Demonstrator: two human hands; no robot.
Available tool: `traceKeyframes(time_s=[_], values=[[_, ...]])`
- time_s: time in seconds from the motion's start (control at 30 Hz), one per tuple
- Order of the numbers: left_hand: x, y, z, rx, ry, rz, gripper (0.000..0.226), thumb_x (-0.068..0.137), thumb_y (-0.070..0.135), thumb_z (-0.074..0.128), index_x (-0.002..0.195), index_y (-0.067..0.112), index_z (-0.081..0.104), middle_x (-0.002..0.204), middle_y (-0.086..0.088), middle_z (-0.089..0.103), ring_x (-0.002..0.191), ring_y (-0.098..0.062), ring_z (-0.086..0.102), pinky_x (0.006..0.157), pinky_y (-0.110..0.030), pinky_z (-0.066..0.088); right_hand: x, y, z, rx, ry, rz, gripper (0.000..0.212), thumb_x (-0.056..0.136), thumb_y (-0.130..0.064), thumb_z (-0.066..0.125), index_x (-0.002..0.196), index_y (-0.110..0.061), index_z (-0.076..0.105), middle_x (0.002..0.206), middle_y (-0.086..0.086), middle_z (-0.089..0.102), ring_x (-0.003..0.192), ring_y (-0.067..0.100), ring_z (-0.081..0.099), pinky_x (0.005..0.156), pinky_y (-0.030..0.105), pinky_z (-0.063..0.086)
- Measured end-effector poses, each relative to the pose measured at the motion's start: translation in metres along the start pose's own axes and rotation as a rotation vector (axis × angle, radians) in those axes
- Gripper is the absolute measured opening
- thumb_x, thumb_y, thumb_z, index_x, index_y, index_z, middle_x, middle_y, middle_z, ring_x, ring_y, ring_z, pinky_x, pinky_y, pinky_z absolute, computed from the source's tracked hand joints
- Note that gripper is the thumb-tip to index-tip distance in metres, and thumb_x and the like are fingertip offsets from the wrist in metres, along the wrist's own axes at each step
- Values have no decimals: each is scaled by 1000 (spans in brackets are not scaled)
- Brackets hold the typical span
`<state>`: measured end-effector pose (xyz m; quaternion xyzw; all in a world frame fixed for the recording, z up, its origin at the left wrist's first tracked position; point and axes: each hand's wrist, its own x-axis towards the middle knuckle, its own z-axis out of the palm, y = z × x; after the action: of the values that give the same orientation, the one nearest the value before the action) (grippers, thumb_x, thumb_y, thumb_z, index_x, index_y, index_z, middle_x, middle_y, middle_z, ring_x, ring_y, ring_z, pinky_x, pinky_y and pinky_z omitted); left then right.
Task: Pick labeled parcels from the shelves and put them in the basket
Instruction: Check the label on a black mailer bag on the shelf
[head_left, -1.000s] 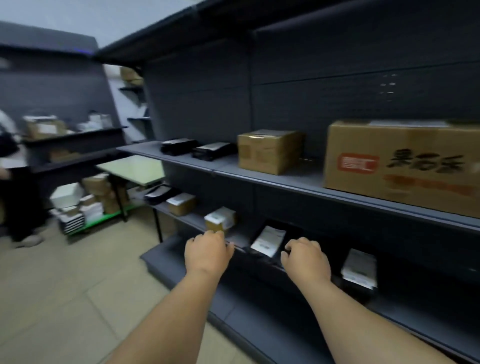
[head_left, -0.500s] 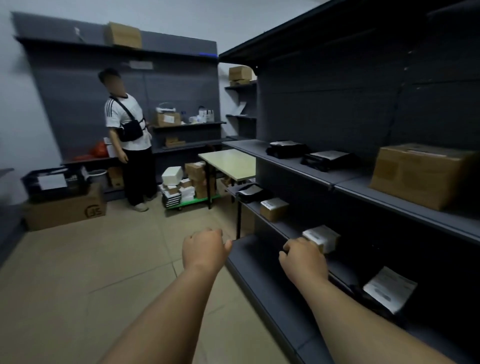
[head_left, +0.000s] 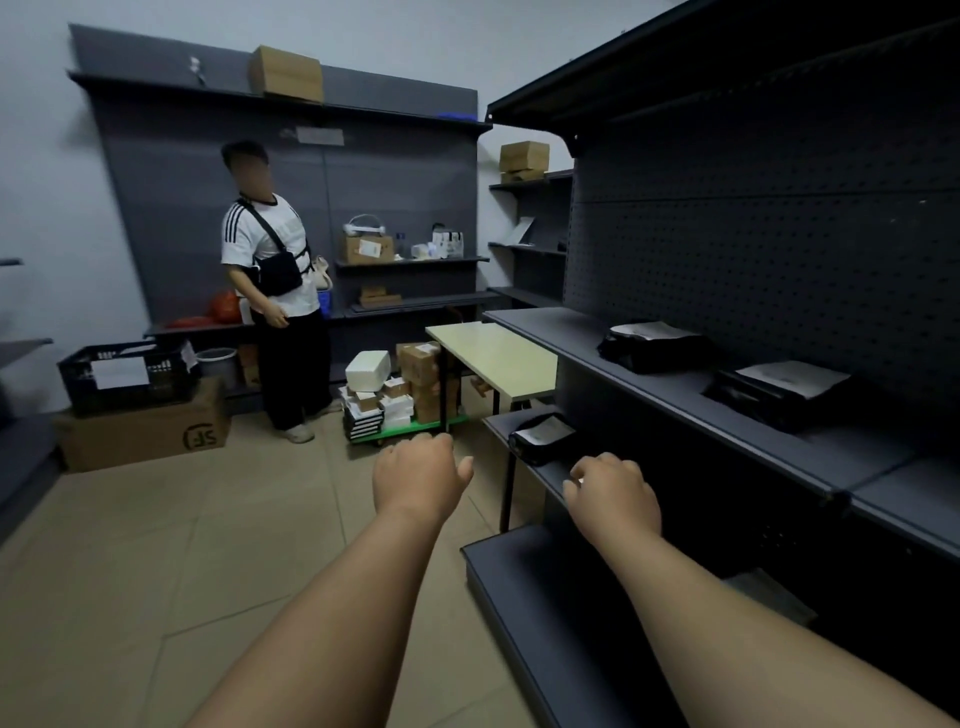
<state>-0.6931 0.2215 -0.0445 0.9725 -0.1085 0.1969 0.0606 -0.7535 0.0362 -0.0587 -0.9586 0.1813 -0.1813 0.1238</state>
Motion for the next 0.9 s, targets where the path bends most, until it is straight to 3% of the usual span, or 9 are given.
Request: traceKeyframes(time_s=[0.17,0.47,0.77,0.9], values=[[65,7,17,-8,30,42,36,91,49,43,104,20,61,98,-3,66,92,-25,61,67,-33,37,63,-7,8,10,38,11,32,94,-34,45,119,-21,59,124,0,54,115,23,44,87,34,41],[170,37,59,-65,28,185,36,93,48,41,103,18,59,98,-4,64,92,-24,60,67,-33,36,154,8,23,16,116,109,30,92,-36,48,116,-23,61,124,-2,56,118,22,44,92,35,40],[299,68,104,-207,23,409,40,93,47,42,113,18,60,108,-6,66,100,-28,60,78,-36,43,250,7,36,-27,241,315,30,92,-34,47,116,-22,61,125,-1,55,118,23,43,93,37,40],[348,87,117,-285,24,540,36,93,46,44,106,18,61,101,-4,66,94,-27,60,71,-33,39,286,11,38,-50,306,433,30,92,-33,48,116,-21,61,125,0,55,118,23,43,92,37,40]])
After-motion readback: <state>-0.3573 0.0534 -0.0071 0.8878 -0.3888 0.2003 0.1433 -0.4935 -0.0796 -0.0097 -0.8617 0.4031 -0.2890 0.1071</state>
